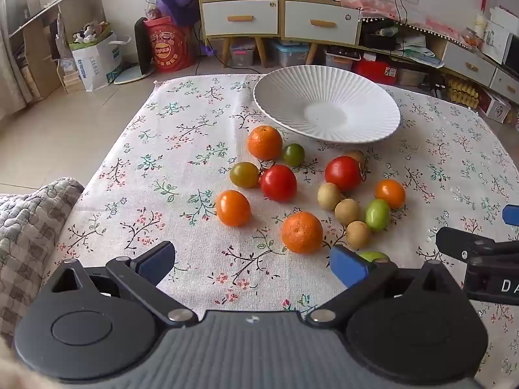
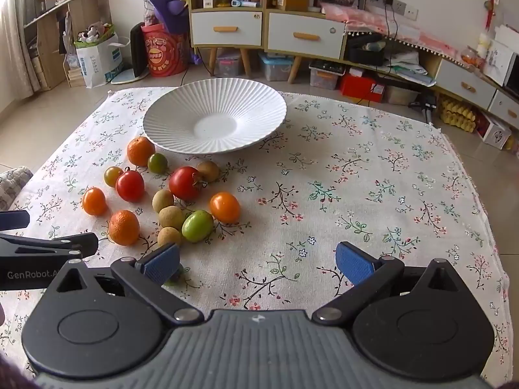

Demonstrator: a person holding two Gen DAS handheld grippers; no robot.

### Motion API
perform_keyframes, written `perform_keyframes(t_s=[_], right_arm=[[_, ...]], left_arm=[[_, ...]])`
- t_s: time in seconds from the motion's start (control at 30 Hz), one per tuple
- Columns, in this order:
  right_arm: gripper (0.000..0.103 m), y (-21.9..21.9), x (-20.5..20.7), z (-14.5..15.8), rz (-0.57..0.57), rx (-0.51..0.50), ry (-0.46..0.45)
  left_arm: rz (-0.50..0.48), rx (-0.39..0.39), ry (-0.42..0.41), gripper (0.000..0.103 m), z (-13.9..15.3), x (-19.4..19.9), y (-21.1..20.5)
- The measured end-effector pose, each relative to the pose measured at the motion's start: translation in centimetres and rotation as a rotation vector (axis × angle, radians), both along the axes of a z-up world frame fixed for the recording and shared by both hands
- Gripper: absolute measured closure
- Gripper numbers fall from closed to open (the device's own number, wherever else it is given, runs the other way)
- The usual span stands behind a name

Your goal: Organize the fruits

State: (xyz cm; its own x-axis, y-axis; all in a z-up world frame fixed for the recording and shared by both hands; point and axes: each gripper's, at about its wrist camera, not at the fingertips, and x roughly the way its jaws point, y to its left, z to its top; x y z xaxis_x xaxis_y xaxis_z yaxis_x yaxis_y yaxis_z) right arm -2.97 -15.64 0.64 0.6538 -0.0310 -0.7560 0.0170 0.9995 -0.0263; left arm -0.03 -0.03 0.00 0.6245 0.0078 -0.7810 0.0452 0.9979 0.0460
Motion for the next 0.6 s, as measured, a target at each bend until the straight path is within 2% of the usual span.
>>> perform_keyframes(t_s=[0.6], right_arm=[[0.0,0.48,0.27,-0.17,0.0,-0.003,0.002]], left_arm=[[0.005,0.002,0.002,0.007,0.17,0.02,0.15]])
